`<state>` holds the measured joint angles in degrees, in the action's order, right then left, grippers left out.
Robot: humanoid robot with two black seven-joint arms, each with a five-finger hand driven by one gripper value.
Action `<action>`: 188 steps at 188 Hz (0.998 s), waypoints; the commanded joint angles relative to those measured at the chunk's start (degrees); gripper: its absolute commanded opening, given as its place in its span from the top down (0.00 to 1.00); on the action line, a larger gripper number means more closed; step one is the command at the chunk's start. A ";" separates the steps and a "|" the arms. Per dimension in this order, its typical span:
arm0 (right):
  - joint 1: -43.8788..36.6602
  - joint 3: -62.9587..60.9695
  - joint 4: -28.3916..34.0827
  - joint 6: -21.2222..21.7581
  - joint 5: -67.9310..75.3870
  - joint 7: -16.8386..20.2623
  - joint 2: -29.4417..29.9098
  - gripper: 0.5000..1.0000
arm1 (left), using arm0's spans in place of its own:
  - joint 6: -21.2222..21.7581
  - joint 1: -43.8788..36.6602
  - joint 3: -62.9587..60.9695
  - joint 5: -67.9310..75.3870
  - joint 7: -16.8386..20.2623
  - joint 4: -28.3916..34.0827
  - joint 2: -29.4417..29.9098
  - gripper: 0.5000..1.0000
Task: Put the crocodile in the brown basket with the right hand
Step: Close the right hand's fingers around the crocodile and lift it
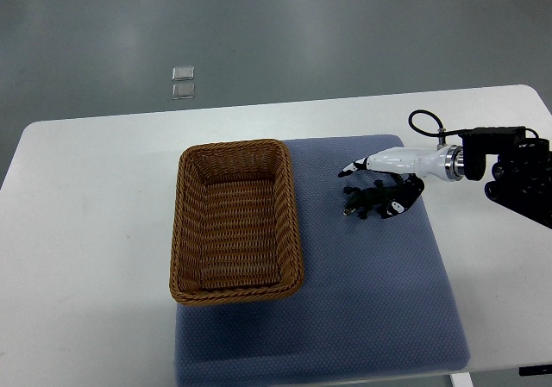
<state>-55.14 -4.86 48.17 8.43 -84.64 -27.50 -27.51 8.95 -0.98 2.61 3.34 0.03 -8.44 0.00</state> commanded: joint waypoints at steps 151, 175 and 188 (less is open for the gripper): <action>-0.15 2.05 -0.09 -1.22 -0.09 -0.01 0.00 0.96 | 0.01 0.01 0.03 0.00 0.06 0.00 0.00 0.00; -0.41 2.05 -0.09 -1.22 -0.09 -0.01 0.00 1.00 | 0.01 0.01 0.03 0.00 0.06 0.00 0.00 0.00; -0.50 2.05 -0.09 -1.22 0.00 -0.01 0.00 1.00 | 0.01 0.01 -0.06 0.00 0.06 0.00 0.00 0.00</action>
<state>-55.44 -2.80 48.07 7.23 -84.73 -27.48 -27.51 8.95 -0.97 2.60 3.34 0.04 -8.44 0.00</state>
